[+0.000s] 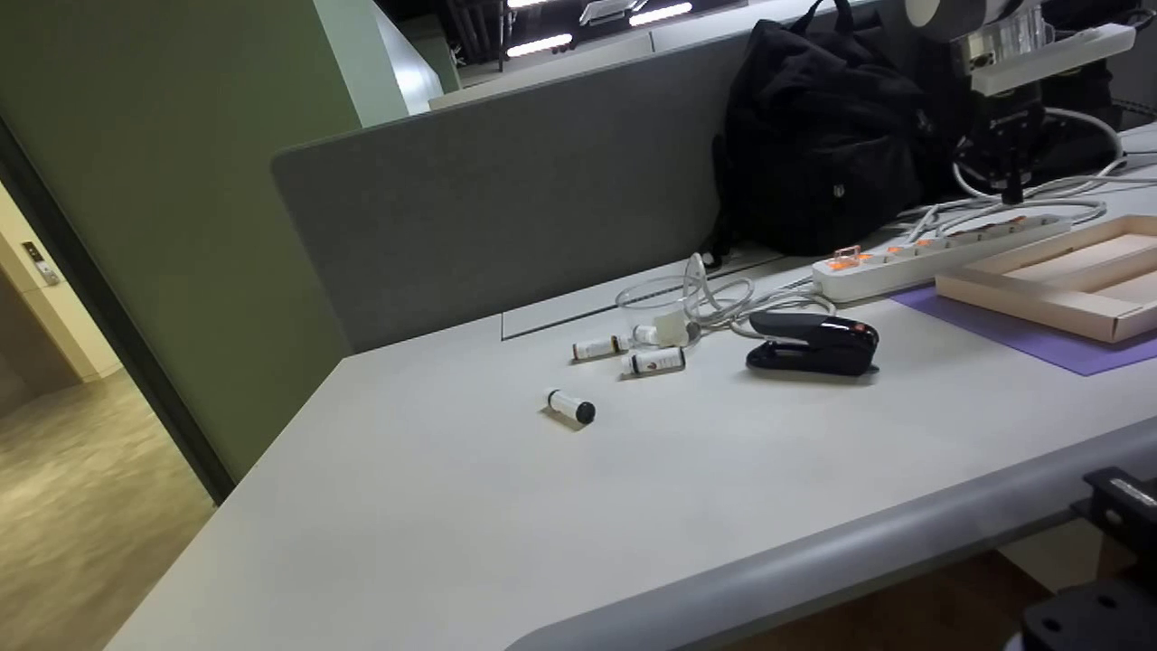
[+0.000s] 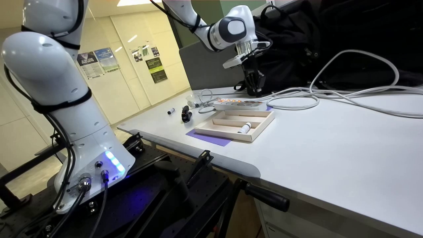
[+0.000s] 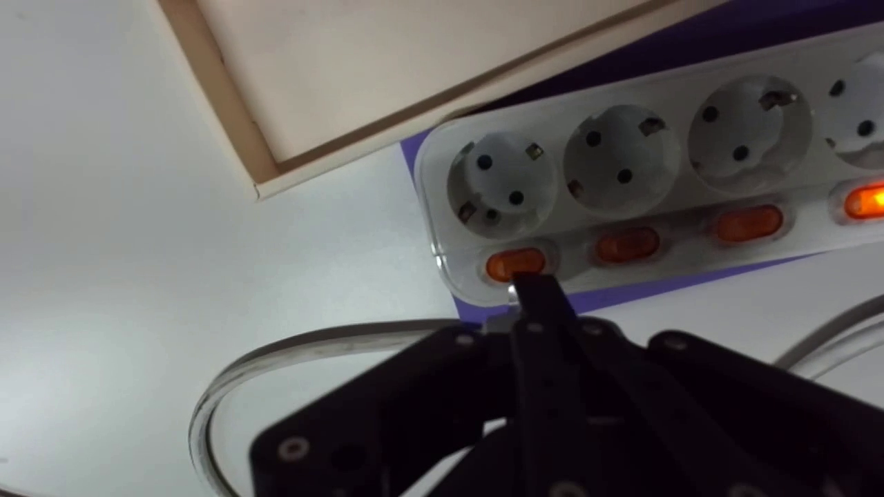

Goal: Switch on the last slot of the extension cord

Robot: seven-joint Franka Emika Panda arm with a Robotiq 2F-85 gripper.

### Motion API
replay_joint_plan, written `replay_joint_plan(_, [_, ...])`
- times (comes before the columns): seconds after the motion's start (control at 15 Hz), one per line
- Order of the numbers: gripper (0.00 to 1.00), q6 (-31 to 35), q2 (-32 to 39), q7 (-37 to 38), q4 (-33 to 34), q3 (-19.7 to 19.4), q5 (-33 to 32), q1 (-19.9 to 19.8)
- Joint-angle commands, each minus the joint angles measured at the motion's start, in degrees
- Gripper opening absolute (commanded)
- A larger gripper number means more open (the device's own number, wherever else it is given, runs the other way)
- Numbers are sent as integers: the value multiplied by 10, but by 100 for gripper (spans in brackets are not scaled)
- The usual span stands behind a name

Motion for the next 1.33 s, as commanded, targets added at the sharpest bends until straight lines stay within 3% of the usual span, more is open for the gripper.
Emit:
replay_joint_plan(0.0, [0, -16, 5, 27, 7, -6, -6, 1])
replay_joint_plan(0.8, [0, -9, 33, 17, 20, -5, 3, -17])
replay_joint_plan(1.27, [0, -11, 15, 11, 19, 6, 14, -18])
